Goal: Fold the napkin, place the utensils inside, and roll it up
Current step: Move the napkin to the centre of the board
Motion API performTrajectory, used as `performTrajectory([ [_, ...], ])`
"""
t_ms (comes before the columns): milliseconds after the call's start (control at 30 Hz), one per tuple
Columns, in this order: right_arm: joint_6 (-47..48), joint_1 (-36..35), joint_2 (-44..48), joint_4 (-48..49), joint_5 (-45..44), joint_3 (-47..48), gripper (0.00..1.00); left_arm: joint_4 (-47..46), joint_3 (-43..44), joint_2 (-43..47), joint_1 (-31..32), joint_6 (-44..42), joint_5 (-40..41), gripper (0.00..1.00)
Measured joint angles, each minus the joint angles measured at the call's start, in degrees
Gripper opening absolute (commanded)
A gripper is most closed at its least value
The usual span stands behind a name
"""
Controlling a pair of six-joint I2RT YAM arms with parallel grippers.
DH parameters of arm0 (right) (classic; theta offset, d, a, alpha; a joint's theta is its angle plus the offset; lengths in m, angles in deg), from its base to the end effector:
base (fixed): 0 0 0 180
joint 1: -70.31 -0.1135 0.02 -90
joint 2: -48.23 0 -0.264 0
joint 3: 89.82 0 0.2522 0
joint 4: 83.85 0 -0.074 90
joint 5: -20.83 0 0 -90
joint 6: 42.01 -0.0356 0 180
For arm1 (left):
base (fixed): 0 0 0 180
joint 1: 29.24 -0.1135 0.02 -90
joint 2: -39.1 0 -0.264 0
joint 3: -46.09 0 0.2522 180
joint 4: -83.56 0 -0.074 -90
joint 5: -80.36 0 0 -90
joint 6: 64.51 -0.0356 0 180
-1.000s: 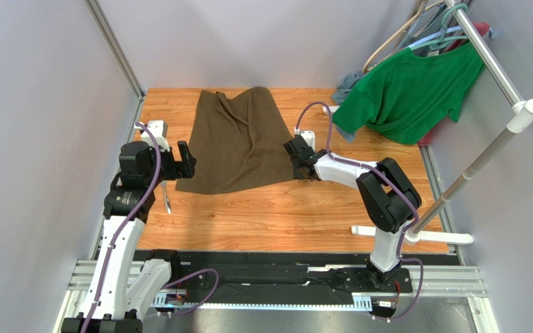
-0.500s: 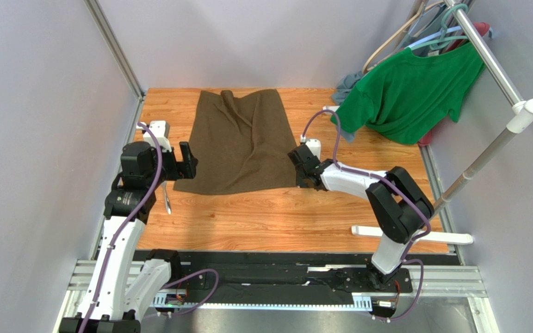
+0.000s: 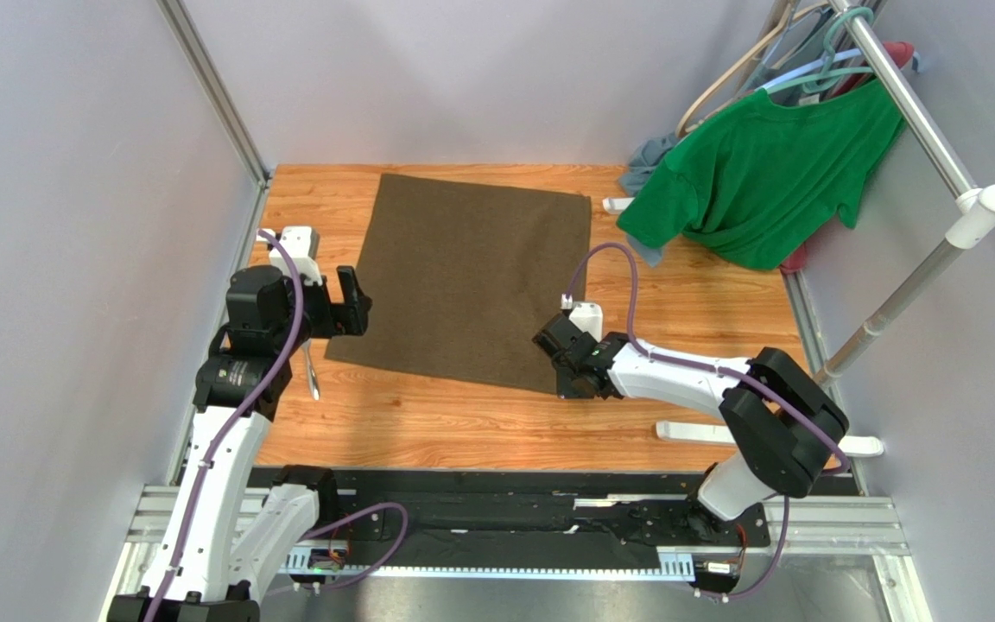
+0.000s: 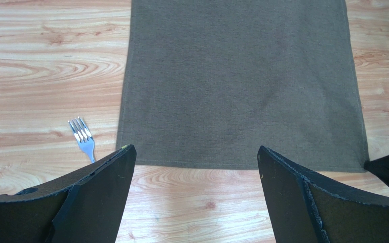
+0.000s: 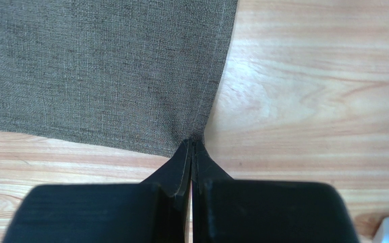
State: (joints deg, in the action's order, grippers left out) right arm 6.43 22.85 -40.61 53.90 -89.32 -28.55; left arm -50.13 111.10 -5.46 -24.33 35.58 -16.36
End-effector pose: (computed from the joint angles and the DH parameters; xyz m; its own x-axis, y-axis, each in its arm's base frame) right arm 0.1952 0.1945 0.1599 -0.8804 -0.0383 -0.4726 -0.0365 0.9992 -0.0131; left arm 0.1656 -0.0184 0.3392 -0.4611 -0.1350 -0.8770 0.1108 0.9718 -0.2079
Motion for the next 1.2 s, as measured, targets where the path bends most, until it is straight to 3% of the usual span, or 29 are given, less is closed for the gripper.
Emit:
performTrajectory([
  [167, -0.6, -0.1, 0.7, -3.6, -0.5, 0.2, 0.06, 0.0, 0.0, 0.2, 0.0, 0.0, 0.3, 0.99],
  [267, -0.2, -0.1, 1.0, -6.8, -0.6, 1.3, 0.22, 0.2, 0.0, 0.2, 0.0, 0.0, 0.5, 0.99],
  [333, 0.7, -0.2, 1.7, -7.9, -0.7, 2.6, 0.40, 0.4, 0.0, 0.2, 0.0, 0.0, 0.9, 0.99],
  [400, 2.1, -0.2, 3.3, -8.1, -0.7, 4.1, 0.49, 0.6, 0.0, 0.2, 0.0, 0.0, 1.1, 0.99],
  [533, 4.8, 0.2, 4.9, -6.5, -0.4, 7.8, 0.46, 0.8, 0.0, 0.1, 0.0, 0.0, 1.4, 0.99],
  [700, 6.1, 2.1, 1.9, -2.5, 2.6, 9.2, 0.35, 1.1, 0.0, -0.2, 0.0, 0.0, 1.9, 0.99],
  [1200, 3.0, 3.0, 2.0, 1.4, 4.3, -2.4, 0.31, 1.4, 0.0, -1.3, 0.0, 0.1, 2.3, 0.99],
])
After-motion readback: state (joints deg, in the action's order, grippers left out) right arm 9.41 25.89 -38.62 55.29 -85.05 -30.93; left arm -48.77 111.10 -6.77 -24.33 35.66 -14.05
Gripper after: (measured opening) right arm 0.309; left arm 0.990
